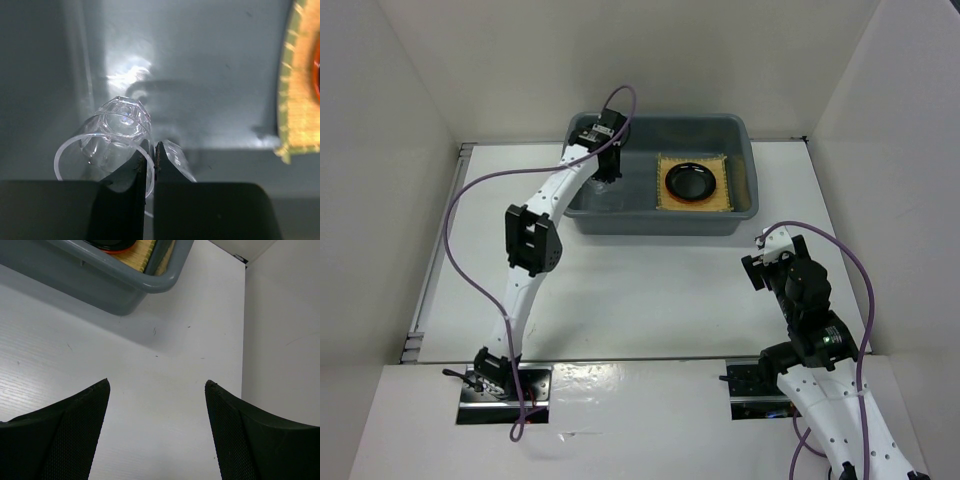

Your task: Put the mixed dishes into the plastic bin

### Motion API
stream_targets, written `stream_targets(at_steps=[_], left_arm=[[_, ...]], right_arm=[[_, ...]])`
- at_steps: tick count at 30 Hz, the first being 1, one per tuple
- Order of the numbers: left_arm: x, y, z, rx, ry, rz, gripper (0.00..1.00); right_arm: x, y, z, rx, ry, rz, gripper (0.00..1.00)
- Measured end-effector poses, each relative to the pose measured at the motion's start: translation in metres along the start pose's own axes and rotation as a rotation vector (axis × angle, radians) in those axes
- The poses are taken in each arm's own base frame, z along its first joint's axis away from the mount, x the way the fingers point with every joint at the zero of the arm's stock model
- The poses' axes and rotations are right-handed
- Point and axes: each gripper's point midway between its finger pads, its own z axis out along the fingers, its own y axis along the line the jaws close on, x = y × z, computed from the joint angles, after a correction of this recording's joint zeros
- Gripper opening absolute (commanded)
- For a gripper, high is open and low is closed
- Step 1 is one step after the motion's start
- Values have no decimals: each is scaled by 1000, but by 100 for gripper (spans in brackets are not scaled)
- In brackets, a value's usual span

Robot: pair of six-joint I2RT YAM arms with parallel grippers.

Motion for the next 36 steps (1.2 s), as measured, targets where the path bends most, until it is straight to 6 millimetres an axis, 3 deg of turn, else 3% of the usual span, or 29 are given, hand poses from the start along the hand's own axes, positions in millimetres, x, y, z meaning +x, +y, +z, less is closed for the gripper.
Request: stream_targets(at_steps=[8, 11, 14, 15, 16, 19, 21, 23, 26, 27, 30, 32, 34, 36], left_arm=[[-4, 18, 28, -18, 8, -36, 0], [5, 19, 43, -10, 39, -38, 12], [10, 19, 55, 6, 56, -46, 33], [10, 18, 56, 16, 58, -48, 43], [9, 18, 56, 21, 60, -49, 65], [1, 17, 51, 44, 41, -63, 92], [-7, 18, 45, 53, 20, -67, 100], [-16, 20, 32, 48, -4, -75, 100], [-46, 34, -9, 13, -99, -100, 100], [-62, 40, -34, 10, -152, -122, 100], [-108, 67, -125, 18, -334, -230, 100], [-127, 106, -197, -11, -464, -329, 100], [-122, 153, -263, -81, -565, -427, 100], [-94, 187, -309, -130, -664, -486, 100]], right_arm=[[3, 2, 3, -9, 20, -5, 82], [4, 3, 4, -11, 27, -7, 82], [5, 3, 5, -12, 31, -7, 82], [5, 3, 5, -12, 32, -8, 82], [5, 3, 5, -12, 33, -8, 82], [7, 4, 6, -11, 39, -9, 95], [9, 4, 6, -11, 44, -12, 98], [10, 4, 6, -12, 46, -14, 98], [11, 5, 7, -14, 48, -15, 98], [11, 5, 7, -15, 49, -16, 98], [11, 5, 6, -17, 47, -30, 98], [11, 4, 4, -19, 44, -47, 98], [9, 2, 2, -14, 31, -55, 98], [7, 1, 0, -9, 18, -58, 98]])
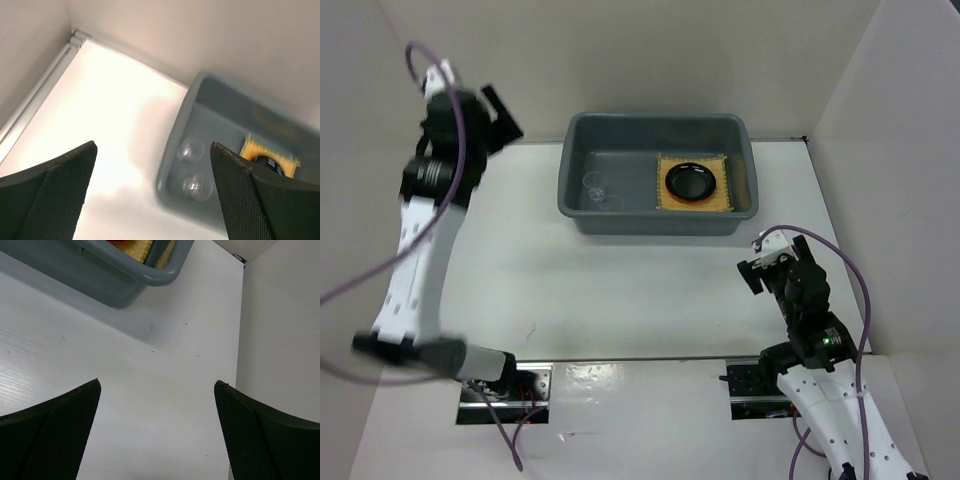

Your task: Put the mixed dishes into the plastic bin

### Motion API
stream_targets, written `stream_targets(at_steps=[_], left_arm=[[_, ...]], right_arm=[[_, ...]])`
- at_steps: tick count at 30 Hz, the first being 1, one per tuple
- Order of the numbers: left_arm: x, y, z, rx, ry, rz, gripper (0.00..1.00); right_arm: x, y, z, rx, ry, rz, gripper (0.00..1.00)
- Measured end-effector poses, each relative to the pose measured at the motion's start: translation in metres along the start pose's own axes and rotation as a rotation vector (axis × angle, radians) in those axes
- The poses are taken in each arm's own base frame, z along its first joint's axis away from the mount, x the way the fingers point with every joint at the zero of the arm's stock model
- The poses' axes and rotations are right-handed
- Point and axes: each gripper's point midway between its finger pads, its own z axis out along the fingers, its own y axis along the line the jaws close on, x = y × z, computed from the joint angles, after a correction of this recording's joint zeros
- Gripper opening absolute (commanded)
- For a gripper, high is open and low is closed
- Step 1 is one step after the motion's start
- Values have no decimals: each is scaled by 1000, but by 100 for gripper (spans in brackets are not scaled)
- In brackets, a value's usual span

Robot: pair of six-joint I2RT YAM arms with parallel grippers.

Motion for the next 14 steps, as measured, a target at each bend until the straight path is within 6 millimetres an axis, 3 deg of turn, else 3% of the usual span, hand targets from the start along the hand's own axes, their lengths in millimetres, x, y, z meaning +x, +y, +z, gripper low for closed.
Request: stream_targets(at_steps=[3, 4, 5, 9, 12, 14], left_arm=[[51, 50, -68, 65, -42, -24, 100], [82, 69, -85, 86, -27, -26, 100], [97, 80, -95, 89, -19, -26, 100], [131, 103, -117, 123, -24, -52, 100], [147, 112, -130, 160, -41, -61, 100], [146, 117, -143, 188, -81, -74, 100]], right_arm=[[-1, -1, -2, 4, -10, 0, 98], [-1, -1, -2, 6, -11, 0, 98], [-1, -1, -2, 6, -11, 0, 98], [-1, -1, -2, 6, -10, 0, 98], [0, -1, -2, 3, -4, 0, 98], [4, 1, 1, 0, 20, -1, 98]])
